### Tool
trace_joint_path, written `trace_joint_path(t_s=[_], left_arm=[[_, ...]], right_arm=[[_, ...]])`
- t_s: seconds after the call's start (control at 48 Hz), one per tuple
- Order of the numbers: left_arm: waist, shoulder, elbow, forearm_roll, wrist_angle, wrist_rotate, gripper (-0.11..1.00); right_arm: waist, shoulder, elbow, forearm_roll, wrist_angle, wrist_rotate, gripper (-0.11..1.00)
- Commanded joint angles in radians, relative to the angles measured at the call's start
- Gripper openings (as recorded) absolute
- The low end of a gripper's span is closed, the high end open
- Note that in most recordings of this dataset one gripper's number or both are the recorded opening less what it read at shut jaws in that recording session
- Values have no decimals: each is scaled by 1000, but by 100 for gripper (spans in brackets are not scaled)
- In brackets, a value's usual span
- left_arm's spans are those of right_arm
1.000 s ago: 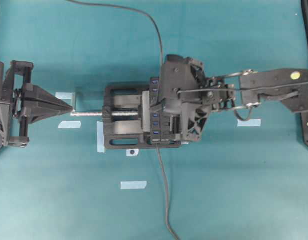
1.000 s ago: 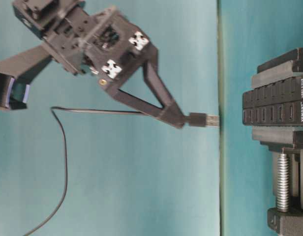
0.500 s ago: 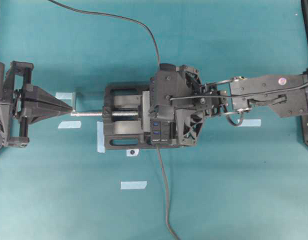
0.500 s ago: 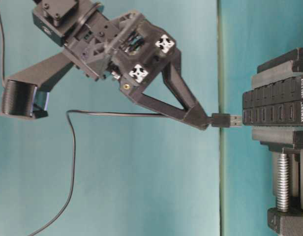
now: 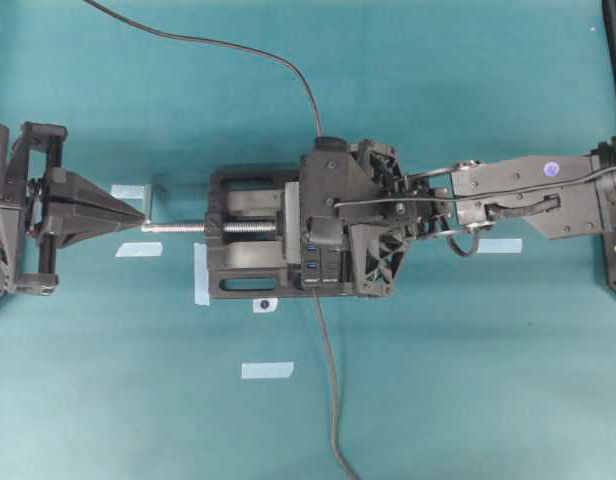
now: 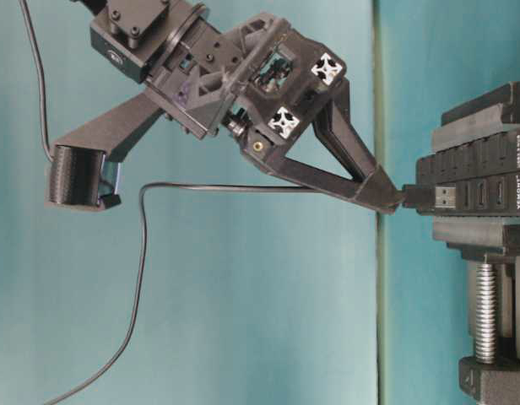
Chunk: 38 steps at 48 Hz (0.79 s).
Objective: Insert the USB into the second port from the front of the fixed hub.
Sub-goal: 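Carry the plug with the right gripper to the hub's front ports, then align the plug with the second port and push it in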
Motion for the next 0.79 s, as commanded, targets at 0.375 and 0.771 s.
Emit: trace_joint_path(t_s=[0.375,0.771], left_arm=[[0,2,-11,2,-9,-3,0],[0,2,-8,0,-9,-3,0]], right_arm=[[15,14,-9,18,-15,14,9],[8,14,-12,14,17,11,9]])
